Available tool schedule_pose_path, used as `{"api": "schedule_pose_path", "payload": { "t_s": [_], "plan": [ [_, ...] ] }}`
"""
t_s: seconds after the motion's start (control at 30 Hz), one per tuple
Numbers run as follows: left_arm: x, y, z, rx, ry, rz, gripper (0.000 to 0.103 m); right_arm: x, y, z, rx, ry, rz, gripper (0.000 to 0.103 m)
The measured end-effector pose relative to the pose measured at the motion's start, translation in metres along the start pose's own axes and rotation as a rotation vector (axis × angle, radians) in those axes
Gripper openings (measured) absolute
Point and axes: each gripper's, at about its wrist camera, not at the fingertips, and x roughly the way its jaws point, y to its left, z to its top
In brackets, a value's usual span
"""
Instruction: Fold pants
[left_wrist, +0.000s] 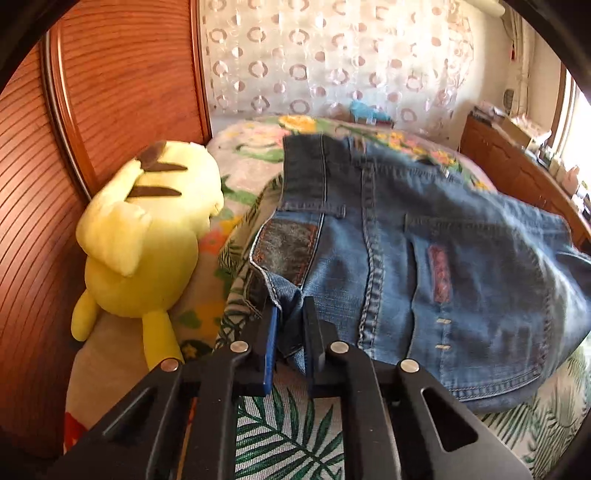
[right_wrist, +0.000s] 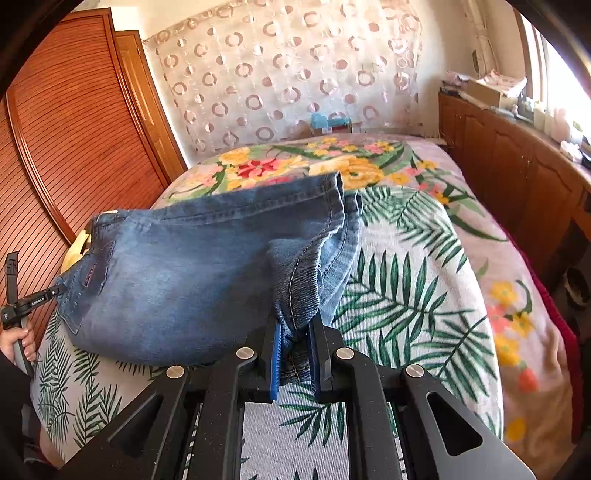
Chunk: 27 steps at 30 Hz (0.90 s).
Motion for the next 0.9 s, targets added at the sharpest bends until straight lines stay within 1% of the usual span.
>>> {"api": "schedule_pose_path", "payload": {
  "t_s": [0.13, 0.2, 0.4, 0.47, 0.53, 0.67, 0.83, 0.9],
  "plan": [
    [-0.026, -0.003, 0.008, -0.002, -0.070, -0.010, 0.013, -0.013, -0.001, 0.006, -0.007, -0.051, -0.010, 0.012],
    [-0.040, -0.006, 0.011, -0.001, -0.093, -0.044, 0.013, -0.020, -0.001, 0.010, -0.016, -0.071, -0.020, 0.011],
    [-0.083, -0.020, 0.014, 0.029, -0.179, -0.099, 0.013, -0.041, -0.009, 0.017, -0.034, -0.112, -0.066, 0.011],
    [-0.092, -0.024, 0.012, 0.034, -0.190, -0.120, 0.013, -0.052, -0.010, 0.014, -0.036, -0.127, -0.084, 0.011],
    [-0.099, -0.027, 0.008, 0.038, -0.192, -0.141, 0.013, -0.063, -0.012, 0.011, -0.037, -0.137, -0.097, 0.011],
    [-0.105, -0.033, -0.003, 0.053, -0.174, -0.167, 0.013, -0.088, -0.014, -0.008, -0.048, -0.139, -0.131, 0.011],
    [-0.111, -0.035, -0.021, 0.082, -0.139, -0.166, 0.013, -0.114, -0.004, -0.034, -0.050, -0.099, -0.148, 0.011],
    [-0.105, -0.033, -0.032, 0.083, -0.100, -0.163, 0.013, -0.121, -0.001, -0.041, -0.043, -0.083, -0.141, 0.011]
  ]
}}
